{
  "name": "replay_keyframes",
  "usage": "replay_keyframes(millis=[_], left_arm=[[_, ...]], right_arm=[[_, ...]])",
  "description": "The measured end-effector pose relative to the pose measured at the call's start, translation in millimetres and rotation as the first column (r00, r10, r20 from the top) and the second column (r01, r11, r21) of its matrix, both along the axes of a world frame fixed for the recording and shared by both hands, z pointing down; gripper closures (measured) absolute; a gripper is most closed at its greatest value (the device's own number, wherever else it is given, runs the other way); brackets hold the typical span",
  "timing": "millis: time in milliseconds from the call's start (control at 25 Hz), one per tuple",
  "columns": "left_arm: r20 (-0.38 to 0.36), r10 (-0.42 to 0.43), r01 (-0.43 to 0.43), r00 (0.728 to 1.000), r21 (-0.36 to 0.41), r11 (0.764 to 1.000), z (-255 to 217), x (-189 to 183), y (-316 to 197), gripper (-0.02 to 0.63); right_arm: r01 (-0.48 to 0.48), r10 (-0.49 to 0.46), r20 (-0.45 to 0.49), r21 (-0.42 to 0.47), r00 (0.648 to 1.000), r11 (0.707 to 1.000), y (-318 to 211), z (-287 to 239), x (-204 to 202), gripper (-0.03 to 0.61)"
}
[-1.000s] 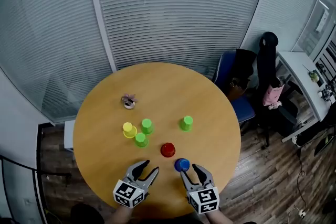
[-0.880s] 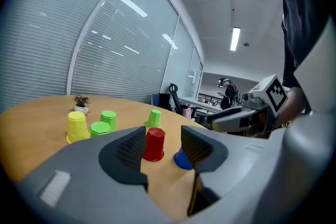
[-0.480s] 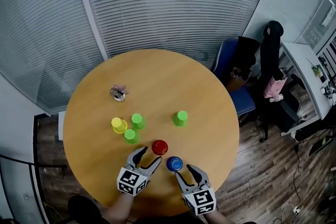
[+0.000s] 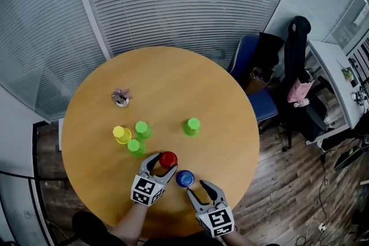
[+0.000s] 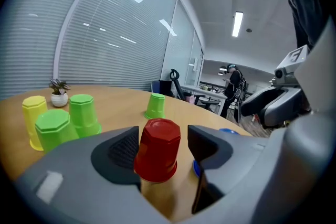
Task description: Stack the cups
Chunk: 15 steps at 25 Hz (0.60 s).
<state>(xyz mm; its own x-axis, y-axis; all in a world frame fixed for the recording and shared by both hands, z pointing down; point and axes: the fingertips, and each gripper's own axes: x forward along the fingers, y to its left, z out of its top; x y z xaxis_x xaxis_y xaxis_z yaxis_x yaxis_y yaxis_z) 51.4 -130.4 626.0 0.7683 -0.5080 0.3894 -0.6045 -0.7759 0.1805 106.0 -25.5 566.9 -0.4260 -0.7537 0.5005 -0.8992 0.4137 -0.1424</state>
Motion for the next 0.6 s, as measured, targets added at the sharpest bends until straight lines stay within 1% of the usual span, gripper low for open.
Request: replay_keyframes(millis=[240, 440, 600], left_arm=[[0.033, 0.001, -0.002, 0.999, 0.011, 1.000, 9.9, 5.2, -5.3, 0.344], [0.038, -0.003, 0.002, 0.999, 0.020, 1.000, 9.6, 4.3, -5.4, 0.356], [0.030, -0.023, 0.022, 0.999, 0.038, 0.999, -0.5, -3.5, -4.0, 0.356]], right_arm=[[0.003, -0.003, 0.001, -0.013, 1.000, 1.000, 1.4, 3.8, 3.4, 0.413], [0.006, -0.006, 0.001, -0.013, 1.000, 1.000, 2.1, 5.1, 2.4, 0.413], [0.009, -0.009, 0.002, -0.003, 1.000, 1.000, 0.7, 1.8, 0.0, 0.414]])
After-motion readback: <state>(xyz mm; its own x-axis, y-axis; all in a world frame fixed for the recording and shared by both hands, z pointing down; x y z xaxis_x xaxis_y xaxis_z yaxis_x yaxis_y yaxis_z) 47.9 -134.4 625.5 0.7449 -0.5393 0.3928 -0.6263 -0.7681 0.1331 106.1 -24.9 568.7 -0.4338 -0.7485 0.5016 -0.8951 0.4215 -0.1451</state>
